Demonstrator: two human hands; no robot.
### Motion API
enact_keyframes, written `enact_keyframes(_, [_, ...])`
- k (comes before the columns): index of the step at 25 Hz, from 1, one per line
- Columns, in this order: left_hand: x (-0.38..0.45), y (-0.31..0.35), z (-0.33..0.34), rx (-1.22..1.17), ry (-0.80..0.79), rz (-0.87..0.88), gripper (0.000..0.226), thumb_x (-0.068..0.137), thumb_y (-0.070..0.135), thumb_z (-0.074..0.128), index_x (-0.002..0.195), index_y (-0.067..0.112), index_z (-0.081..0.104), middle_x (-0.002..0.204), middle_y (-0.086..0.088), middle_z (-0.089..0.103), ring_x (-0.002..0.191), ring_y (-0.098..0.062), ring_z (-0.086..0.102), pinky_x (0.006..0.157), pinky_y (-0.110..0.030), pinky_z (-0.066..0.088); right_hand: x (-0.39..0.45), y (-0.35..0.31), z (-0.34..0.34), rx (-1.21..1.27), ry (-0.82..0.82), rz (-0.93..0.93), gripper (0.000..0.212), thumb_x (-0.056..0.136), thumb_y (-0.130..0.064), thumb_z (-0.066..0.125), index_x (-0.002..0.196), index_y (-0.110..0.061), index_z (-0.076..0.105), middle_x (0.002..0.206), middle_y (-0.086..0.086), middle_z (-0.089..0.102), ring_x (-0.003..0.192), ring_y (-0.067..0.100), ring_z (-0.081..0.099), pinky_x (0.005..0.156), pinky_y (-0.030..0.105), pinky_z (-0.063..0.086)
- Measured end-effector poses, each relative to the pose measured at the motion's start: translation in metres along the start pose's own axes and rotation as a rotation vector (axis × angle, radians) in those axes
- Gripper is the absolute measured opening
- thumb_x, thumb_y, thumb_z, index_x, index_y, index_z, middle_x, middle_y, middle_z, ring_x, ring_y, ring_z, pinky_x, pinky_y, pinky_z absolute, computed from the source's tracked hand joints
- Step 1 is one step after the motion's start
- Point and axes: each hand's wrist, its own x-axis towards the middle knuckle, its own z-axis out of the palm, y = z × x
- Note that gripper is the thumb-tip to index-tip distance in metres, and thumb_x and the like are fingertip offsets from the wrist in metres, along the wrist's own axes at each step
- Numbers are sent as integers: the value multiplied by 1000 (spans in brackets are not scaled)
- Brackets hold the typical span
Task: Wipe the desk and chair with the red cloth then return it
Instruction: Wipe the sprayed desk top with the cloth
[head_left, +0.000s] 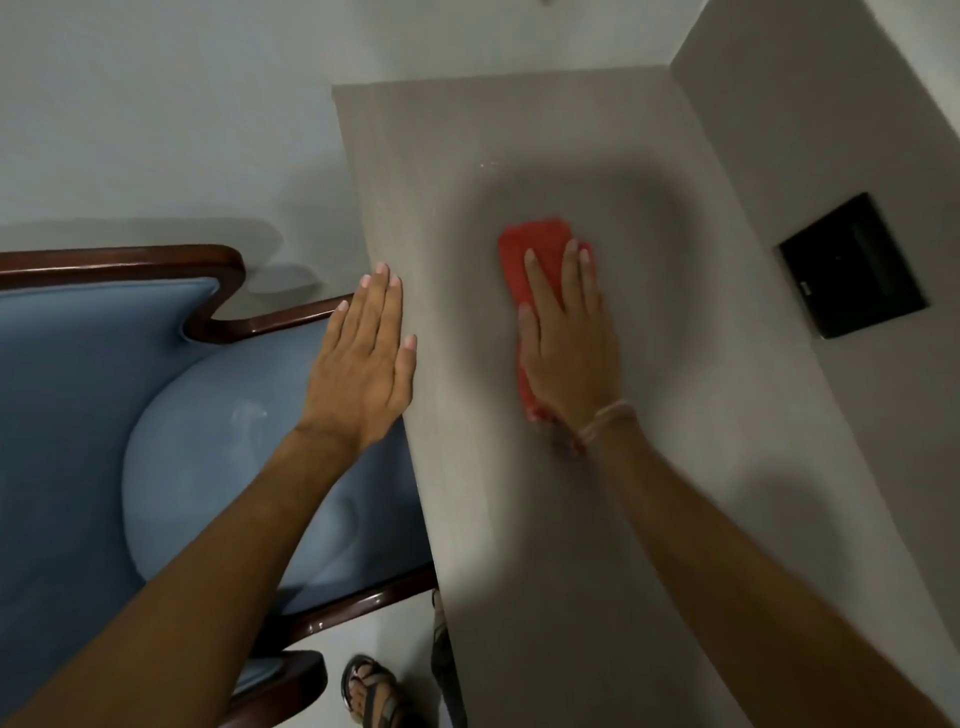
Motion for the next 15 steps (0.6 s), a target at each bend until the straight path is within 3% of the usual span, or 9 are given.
enact_keyframes(3, [-1,-1,0,-11,-10,-1,67,104,36,16,161,3,8,171,-16,6,160,-27,5,131,-46,12,-155,26,-11,2,-73,-108,58,108,-42,25,164,-31,15,175,6,6,163,26,7,130,46,25])
enact_keyframes(5, [-8,0,1,-17,-9,0,67,104,37,15,161,2,7,171,-17,6,160,-27,4,131,-46,11,-194,65,-26,-26,-90,-57,57,107,-45,23,163,-34,19,175,7,10,161,28,16,125,51,32])
enact_keyframes(7, [-15,3,0,-40,-9,-9,66,105,35,18,161,3,7,171,-16,5,160,-26,3,131,-45,11,-154,86,-30,-69,-49,108,59,105,-43,26,162,-25,27,172,17,17,159,35,22,124,56,34])
enact_keyframes(9, [-20,5,0,-73,-23,-1,65,105,33,21,161,3,7,172,-16,4,160,-25,3,131,-44,9,-73,61,-25,-60,20,212,60,105,-36,32,162,-18,28,170,26,15,159,40,16,127,55,27])
enact_keyframes(12, [-20,-1,-1,-114,-31,35,66,105,35,19,161,4,7,172,-14,5,160,-23,4,131,-44,9,-14,-18,-2,6,-21,5,60,106,-37,36,163,-24,24,172,21,13,161,37,11,131,51,21])
enact_keyframes(15, [-11,-9,-3,-81,-26,39,68,102,39,14,162,6,8,172,-11,6,160,-22,6,131,-47,12,-64,-18,10,13,-49,-262,60,105,-38,34,163,-29,22,173,13,16,162,30,11,131,48,23])
